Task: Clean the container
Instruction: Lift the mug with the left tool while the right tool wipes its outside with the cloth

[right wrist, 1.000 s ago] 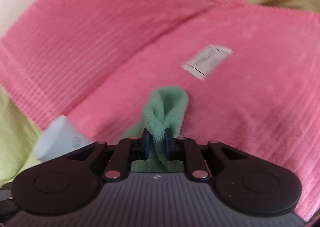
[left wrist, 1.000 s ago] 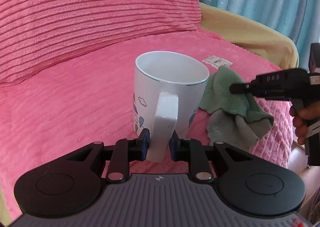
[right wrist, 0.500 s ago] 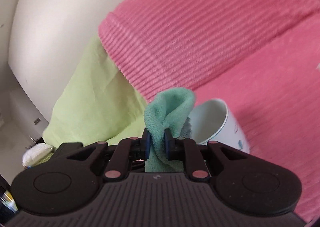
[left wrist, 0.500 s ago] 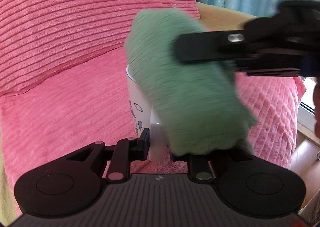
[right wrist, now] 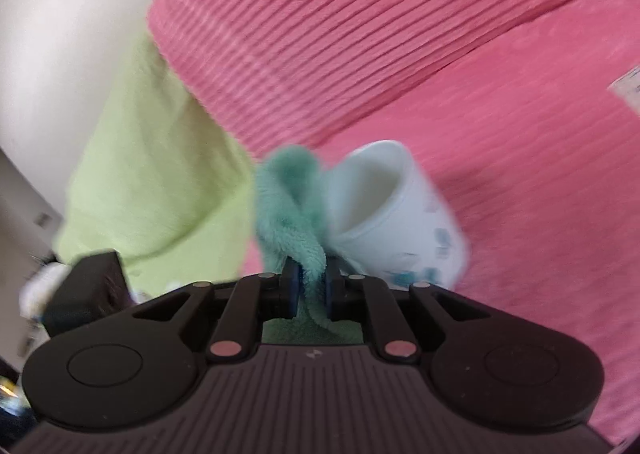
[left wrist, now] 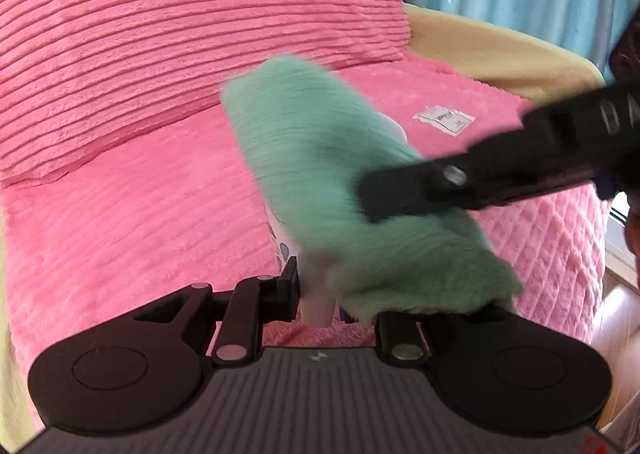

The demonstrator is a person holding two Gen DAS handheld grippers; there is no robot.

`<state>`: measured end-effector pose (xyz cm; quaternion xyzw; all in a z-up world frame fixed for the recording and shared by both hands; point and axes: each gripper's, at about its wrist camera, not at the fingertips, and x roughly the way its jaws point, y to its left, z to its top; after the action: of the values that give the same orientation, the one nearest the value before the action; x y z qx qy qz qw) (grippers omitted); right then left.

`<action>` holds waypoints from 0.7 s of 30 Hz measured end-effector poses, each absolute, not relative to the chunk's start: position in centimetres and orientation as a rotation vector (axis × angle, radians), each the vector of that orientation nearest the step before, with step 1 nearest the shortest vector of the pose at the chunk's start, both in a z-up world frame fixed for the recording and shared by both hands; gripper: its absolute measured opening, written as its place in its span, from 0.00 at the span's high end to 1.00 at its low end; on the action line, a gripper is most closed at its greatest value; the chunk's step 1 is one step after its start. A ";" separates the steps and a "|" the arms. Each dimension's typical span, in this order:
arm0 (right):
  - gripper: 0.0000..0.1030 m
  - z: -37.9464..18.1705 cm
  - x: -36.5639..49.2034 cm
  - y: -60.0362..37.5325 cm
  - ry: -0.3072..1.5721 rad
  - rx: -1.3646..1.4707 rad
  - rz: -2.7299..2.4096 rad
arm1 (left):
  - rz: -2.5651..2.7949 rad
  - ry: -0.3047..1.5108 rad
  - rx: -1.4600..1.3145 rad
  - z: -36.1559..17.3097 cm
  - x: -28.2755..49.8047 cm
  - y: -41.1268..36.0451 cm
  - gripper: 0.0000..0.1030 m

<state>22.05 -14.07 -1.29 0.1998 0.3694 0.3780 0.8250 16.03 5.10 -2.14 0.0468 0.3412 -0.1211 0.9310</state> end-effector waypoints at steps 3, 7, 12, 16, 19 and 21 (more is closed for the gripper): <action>0.92 -1.9 21.7 -14.7 0.820 0.285 0.619 | -0.245 0.698 0.094 -2.1 16.1 5.1 0.80; 0.92 -1.7 21.4 -16.8 0.765 0.252 0.485 | -0.244 0.693 0.117 -2.1 15.9 4.8 0.80; 0.92 1.4 18.8 -18.0 0.604 0.388 0.811 | -0.249 0.694 0.120 -2.0 15.6 4.7 0.80; 0.92 0.8 19.1 -15.1 0.647 0.392 0.924 | -0.244 0.694 0.157 -2.3 15.5 4.2 0.80; 0.92 0.1 20.2 -13.4 0.674 0.367 0.885 | -0.240 0.691 0.178 -2.5 15.4 4.0 0.80; 0.95 -0.2 21.2 -12.8 0.683 0.381 0.854 | -0.240 0.684 0.184 -2.6 15.3 3.9 0.79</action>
<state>21.17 -12.79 -0.19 0.1802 0.3227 0.4033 0.8371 15.28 3.94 -2.60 0.0900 0.3341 -0.1174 0.9308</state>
